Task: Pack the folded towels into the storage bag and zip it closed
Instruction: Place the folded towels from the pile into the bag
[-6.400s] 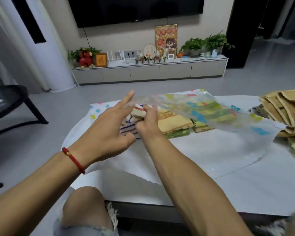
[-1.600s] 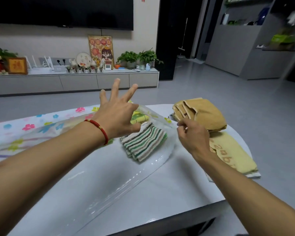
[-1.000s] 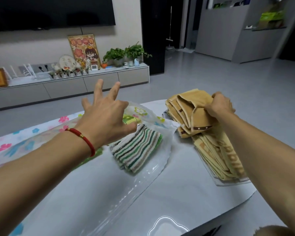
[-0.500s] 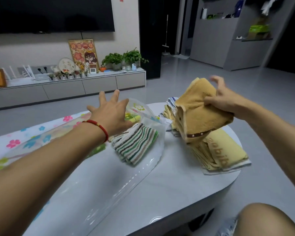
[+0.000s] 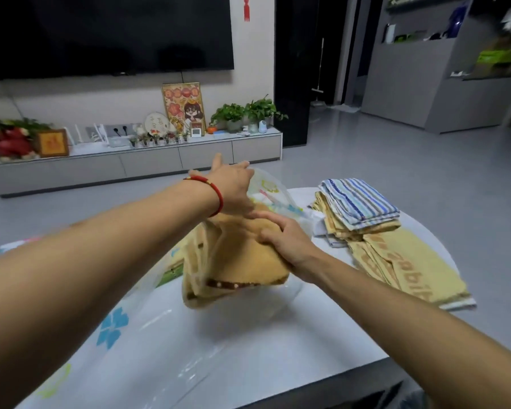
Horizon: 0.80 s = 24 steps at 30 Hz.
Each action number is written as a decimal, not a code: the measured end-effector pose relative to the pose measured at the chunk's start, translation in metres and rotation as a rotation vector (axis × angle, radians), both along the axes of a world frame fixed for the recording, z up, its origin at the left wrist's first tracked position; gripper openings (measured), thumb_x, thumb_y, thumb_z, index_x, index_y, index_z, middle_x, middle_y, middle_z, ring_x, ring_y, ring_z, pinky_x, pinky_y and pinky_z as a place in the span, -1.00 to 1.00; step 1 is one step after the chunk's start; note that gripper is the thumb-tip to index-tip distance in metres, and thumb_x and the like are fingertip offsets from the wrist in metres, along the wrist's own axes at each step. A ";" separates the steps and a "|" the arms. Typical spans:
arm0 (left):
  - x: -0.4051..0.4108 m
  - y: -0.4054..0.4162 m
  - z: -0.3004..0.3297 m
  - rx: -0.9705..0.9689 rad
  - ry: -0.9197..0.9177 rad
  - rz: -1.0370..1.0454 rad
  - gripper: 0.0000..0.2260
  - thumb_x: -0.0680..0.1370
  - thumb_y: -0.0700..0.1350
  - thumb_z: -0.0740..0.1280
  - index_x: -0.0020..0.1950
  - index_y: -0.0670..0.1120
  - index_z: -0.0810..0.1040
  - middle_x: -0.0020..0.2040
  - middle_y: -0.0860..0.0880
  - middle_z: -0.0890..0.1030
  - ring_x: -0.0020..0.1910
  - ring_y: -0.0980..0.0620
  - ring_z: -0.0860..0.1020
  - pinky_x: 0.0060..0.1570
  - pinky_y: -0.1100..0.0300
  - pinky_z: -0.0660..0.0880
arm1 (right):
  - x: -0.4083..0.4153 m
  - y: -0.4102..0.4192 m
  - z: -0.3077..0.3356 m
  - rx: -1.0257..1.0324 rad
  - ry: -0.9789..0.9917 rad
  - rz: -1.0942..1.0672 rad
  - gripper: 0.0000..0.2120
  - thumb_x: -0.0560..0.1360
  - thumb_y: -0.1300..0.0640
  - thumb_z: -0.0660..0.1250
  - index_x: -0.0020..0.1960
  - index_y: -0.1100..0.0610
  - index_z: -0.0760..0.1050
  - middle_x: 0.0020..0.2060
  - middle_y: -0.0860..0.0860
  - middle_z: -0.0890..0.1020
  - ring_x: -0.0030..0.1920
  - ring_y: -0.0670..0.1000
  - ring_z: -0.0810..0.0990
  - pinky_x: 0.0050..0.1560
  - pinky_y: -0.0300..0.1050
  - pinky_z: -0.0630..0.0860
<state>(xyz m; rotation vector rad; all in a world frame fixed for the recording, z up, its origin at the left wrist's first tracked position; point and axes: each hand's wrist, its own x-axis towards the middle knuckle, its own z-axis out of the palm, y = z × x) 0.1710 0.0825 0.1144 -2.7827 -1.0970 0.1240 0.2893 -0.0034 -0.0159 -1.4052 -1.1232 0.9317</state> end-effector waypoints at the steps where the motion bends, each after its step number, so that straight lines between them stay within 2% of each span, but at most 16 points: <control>1: -0.001 0.000 0.001 -0.019 0.003 0.013 -0.39 0.53 0.07 0.30 0.53 -0.06 0.21 0.62 -0.04 0.06 0.57 -0.21 0.05 0.46 -0.40 -0.03 | 0.002 0.013 -0.012 0.003 0.018 -0.114 -0.50 0.45 0.25 0.41 0.31 -0.14 0.62 0.19 -0.17 0.66 0.18 -0.06 0.62 0.15 -0.17 0.62; 3: -0.003 0.000 0.001 -0.060 -0.022 0.054 -0.38 0.54 0.06 0.30 0.55 0.00 0.18 0.62 0.06 0.02 0.58 -0.23 -0.08 0.36 -0.54 0.04 | 0.009 0.029 -0.034 -0.142 -0.006 -0.254 -0.45 0.50 0.21 0.46 0.46 -0.04 0.48 0.35 0.03 0.56 0.27 0.11 0.58 0.28 0.09 0.59; 4: -0.004 -0.001 0.000 -0.071 -0.030 0.066 -0.38 0.55 0.06 0.30 0.56 0.03 0.16 0.62 0.10 0.01 0.58 -0.23 -0.13 0.32 -0.58 0.05 | 0.011 0.033 -0.043 -0.243 -0.035 -0.289 -0.41 0.51 0.19 0.47 0.51 -0.01 0.41 0.38 0.08 0.52 0.29 0.17 0.57 0.31 0.13 0.57; 6: -0.005 -0.004 -0.004 -0.078 -0.024 0.070 -0.37 0.55 0.08 0.30 0.57 0.06 0.14 0.62 0.14 -0.01 0.57 -0.23 -0.18 0.29 -0.61 0.03 | 0.010 0.039 -0.053 -0.330 -0.094 -0.349 -0.38 0.51 0.16 0.45 0.53 -0.03 0.36 0.39 0.10 0.52 0.29 0.20 0.57 0.33 0.06 0.55; 11: -0.006 -0.005 -0.009 -0.070 -0.058 0.068 -0.39 0.54 0.05 0.31 0.55 0.02 0.17 0.62 0.11 0.01 0.57 -0.25 -0.14 0.27 -0.62 0.06 | 0.000 0.042 -0.048 -0.139 -0.095 -0.499 -0.41 0.47 0.00 0.43 0.49 -0.03 0.41 0.35 0.04 0.57 0.25 0.10 0.55 0.20 -0.07 0.51; 13: -0.007 -0.006 -0.009 -0.077 -0.083 0.068 -0.37 0.54 0.04 0.32 0.56 0.04 0.16 0.62 0.10 0.00 0.57 -0.26 -0.12 0.28 -0.61 0.06 | 0.004 0.033 -0.055 -0.180 -0.158 -0.462 -0.42 0.51 -0.03 0.42 0.49 -0.02 0.38 0.37 0.05 0.54 0.26 0.11 0.54 0.19 -0.06 0.49; 15: -0.007 -0.009 -0.011 -0.073 -0.080 0.069 -0.37 0.53 0.04 0.33 0.56 0.06 0.16 0.62 0.07 0.01 0.57 -0.25 -0.10 0.29 -0.59 0.09 | 0.012 0.022 -0.062 -0.278 -0.308 -0.342 -0.39 0.54 -0.04 0.42 0.53 -0.02 0.33 0.40 0.09 0.52 0.32 0.15 0.54 0.24 -0.05 0.48; 17: -0.005 -0.013 -0.016 -0.070 -0.081 0.072 -0.37 0.52 0.04 0.33 0.55 0.05 0.18 0.62 0.02 0.04 0.57 -0.26 -0.08 0.30 -0.57 0.12 | 0.021 0.013 -0.060 -0.304 -0.417 -0.240 -0.35 0.55 -0.08 0.42 0.57 -0.01 0.29 0.40 0.10 0.52 0.28 0.19 0.60 0.24 0.01 0.56; 18: -0.004 -0.015 -0.019 -0.074 -0.092 0.075 -0.37 0.52 0.03 0.33 0.55 0.05 0.19 0.62 0.00 0.04 0.56 -0.26 -0.07 0.30 -0.56 0.13 | 0.025 0.009 -0.055 -0.303 -0.429 -0.206 -0.35 0.56 -0.10 0.40 0.57 -0.02 0.28 0.35 0.12 0.55 0.15 0.20 0.69 0.11 0.04 0.65; 19: -0.003 -0.016 -0.021 -0.081 -0.107 0.079 -0.36 0.51 0.03 0.33 0.55 0.05 0.18 0.62 -0.02 0.04 0.57 -0.25 -0.07 0.31 -0.55 0.12 | 0.029 0.003 -0.050 -0.311 -0.438 -0.169 -0.38 0.57 -0.12 0.38 0.57 -0.03 0.28 0.25 0.12 0.60 -0.03 0.18 0.75 -0.10 0.01 0.70; 20: -0.003 -0.017 -0.024 -0.087 -0.124 0.081 -0.35 0.51 0.02 0.34 0.56 0.06 0.17 0.62 -0.03 0.03 0.57 -0.25 -0.07 0.33 -0.54 0.11 | 0.034 -0.004 -0.045 -0.327 -0.459 -0.127 -0.42 0.58 -0.11 0.35 0.55 -0.04 0.32 0.12 0.11 0.66 -0.20 0.12 0.76 -0.30 -0.07 0.67; 21: -0.003 -0.018 -0.027 -0.090 -0.145 0.082 -0.34 0.51 0.02 0.34 0.56 0.07 0.16 0.62 -0.04 0.04 0.57 -0.25 -0.06 0.34 -0.53 0.11 | 0.042 -0.012 -0.039 -0.341 -0.495 -0.094 -0.50 0.59 -0.07 0.34 0.50 -0.02 0.40 -0.02 0.08 0.70 -0.31 0.06 0.75 -0.40 -0.14 0.62; 24: -0.004 -0.019 -0.037 -0.096 -0.199 0.070 -0.33 0.50 0.02 0.36 0.56 0.09 0.18 0.62 -0.07 0.05 0.57 -0.24 -0.04 0.36 -0.49 0.12 | 0.076 -0.046 -0.025 -0.364 -0.624 -0.161 -0.77 0.54 0.10 0.33 0.11 0.12 0.68 -0.29 0.03 0.74 -0.37 0.07 0.75 -0.42 -0.13 0.61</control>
